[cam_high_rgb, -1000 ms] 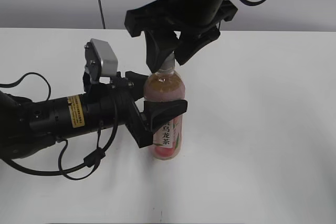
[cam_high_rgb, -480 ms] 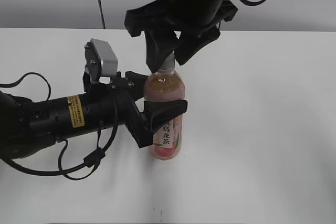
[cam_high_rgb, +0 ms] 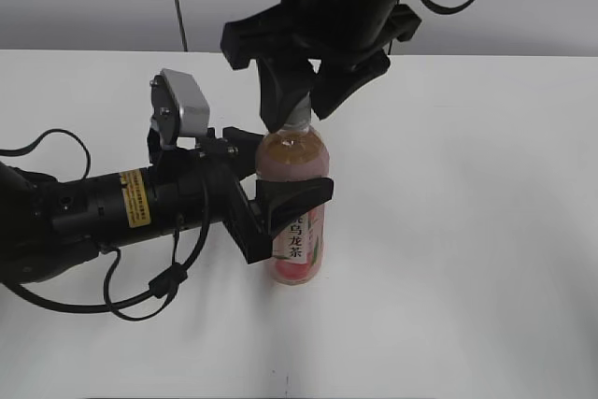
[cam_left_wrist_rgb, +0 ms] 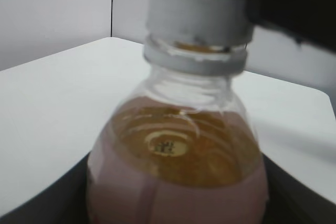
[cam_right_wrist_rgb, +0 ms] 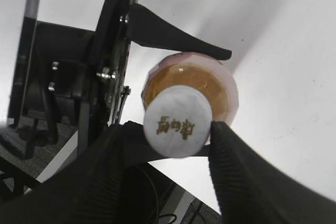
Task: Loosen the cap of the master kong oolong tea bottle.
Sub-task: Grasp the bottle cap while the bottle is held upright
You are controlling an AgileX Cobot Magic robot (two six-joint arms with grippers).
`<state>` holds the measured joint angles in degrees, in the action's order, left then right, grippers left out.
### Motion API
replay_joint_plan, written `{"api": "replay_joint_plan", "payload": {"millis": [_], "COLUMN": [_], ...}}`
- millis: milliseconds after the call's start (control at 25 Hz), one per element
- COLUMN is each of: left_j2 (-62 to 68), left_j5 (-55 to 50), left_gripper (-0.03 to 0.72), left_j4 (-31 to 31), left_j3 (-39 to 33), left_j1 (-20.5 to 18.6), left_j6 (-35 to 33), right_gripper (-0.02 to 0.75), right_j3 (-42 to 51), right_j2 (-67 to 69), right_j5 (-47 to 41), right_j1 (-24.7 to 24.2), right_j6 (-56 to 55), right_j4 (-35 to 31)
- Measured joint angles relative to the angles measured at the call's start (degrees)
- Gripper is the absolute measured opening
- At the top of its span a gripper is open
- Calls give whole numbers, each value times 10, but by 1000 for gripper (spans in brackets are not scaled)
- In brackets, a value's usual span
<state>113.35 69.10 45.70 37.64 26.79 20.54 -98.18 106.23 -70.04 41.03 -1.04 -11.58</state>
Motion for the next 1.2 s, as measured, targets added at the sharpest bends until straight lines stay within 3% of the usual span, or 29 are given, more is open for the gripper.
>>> {"api": "replay_joint_plan", "payload": {"millis": [360,600,880,960,1200], "left_j2": [0,0,0,0,0], "left_j5": [0,0,0,0,0], "left_gripper": [463,461,461,461,461], "left_j4": [-1,-2,-3,-3,-3], "left_j3": [0,-1,-1,-1,-1], "left_j1": [0,-1,-1,-1,-1], "left_j6": [0,1,2,2,2], "right_gripper": [389,239,215,231,419], "right_j3": [-8,-16,-18,-18,-18], "right_j2": [2,2,2,2,2], "right_j5": [-2,-7,-7,-7,-7], "right_j1": [0,-1,-1,-1,-1], "right_j6": [0,-1,5,7,10], "right_j4": [-1,12,14,14,-6]}}
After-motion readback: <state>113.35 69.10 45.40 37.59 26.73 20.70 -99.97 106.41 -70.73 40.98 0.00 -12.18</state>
